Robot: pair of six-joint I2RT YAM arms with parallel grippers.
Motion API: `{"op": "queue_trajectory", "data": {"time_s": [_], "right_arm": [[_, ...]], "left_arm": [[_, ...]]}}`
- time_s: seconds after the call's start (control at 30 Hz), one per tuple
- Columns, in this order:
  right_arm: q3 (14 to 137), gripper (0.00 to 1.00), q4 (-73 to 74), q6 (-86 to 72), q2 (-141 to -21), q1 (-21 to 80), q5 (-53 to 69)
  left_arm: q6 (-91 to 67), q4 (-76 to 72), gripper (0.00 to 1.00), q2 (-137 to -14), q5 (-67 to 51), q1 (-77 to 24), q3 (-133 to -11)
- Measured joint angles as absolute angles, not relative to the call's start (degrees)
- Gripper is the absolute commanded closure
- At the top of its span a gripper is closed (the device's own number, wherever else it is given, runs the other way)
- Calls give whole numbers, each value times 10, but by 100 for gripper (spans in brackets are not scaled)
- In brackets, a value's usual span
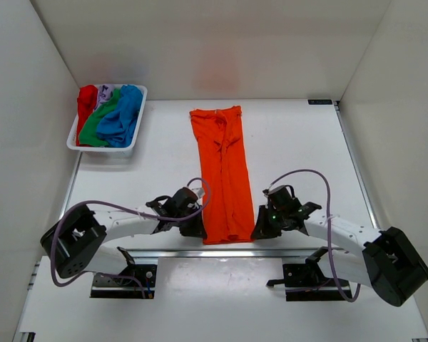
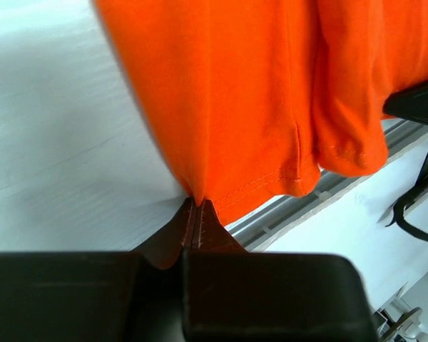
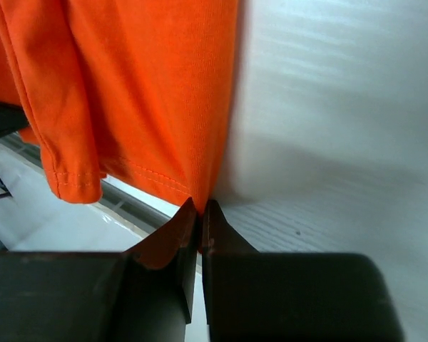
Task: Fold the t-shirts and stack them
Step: Grab the bottom of the folded rectangular tshirt with both arms
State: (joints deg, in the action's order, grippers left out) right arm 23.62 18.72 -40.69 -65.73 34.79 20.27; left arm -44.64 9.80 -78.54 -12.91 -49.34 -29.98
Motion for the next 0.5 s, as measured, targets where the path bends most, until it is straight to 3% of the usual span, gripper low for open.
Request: {"op": "queue_trajectory", "data": {"time_s": [0.3,0.5], "right_arm": [[228,100,239,-382,-622,337,230],[325,100,309,-330,-682,309,255]], "left_arm": [[-446,94,100,-757,-147,-494,-271],[-426,145,100,-772,-168,-463,-335]]}}
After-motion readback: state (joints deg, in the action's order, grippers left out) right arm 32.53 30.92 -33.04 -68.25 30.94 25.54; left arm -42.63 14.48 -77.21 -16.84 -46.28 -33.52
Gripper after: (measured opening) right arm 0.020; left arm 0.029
